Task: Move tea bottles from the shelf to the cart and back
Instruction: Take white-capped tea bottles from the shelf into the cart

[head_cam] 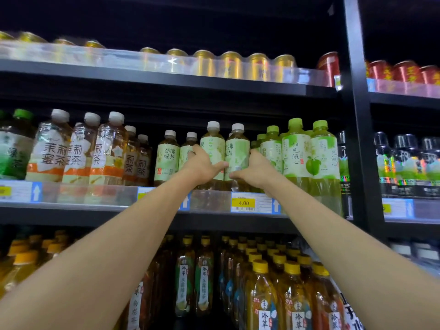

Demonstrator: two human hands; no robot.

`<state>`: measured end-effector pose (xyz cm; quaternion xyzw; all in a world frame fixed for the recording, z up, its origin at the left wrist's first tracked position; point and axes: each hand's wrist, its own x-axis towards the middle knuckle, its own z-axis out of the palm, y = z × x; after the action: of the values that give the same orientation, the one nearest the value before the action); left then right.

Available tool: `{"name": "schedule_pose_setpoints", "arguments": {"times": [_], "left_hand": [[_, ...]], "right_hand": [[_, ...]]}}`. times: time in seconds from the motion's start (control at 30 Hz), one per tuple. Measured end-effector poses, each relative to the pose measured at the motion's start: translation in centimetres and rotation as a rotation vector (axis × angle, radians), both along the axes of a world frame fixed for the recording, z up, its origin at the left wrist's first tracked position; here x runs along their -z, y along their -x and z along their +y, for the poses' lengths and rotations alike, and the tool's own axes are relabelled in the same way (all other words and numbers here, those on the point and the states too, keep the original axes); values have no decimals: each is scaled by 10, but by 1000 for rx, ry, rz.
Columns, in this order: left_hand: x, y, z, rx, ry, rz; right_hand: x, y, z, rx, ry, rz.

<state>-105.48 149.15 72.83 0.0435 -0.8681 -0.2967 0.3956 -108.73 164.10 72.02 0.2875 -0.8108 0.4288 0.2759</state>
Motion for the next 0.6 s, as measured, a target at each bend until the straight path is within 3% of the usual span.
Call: {"name": "schedule_pose_setpoints", "arguments": {"times": [0.13, 0.23, 0.33, 0.43, 0.6], "left_hand": [[6, -17, 3, -97, 117, 86], [10, -44, -10, -233, 308, 172], [12, -83, -36, -394, 540, 240], [13, -130, -69, -531, 757, 179], [15, -211, -125, -708, 864, 35]], "right_hand": [[-1, -17, -3, 142, 82, 146], [-3, -40, -9, 335, 7, 411], [-6, -68, -30, 392, -80, 571], [-6, -100, -65, 369, -224, 604], [6, -161, -130, 218, -401, 562]]}}
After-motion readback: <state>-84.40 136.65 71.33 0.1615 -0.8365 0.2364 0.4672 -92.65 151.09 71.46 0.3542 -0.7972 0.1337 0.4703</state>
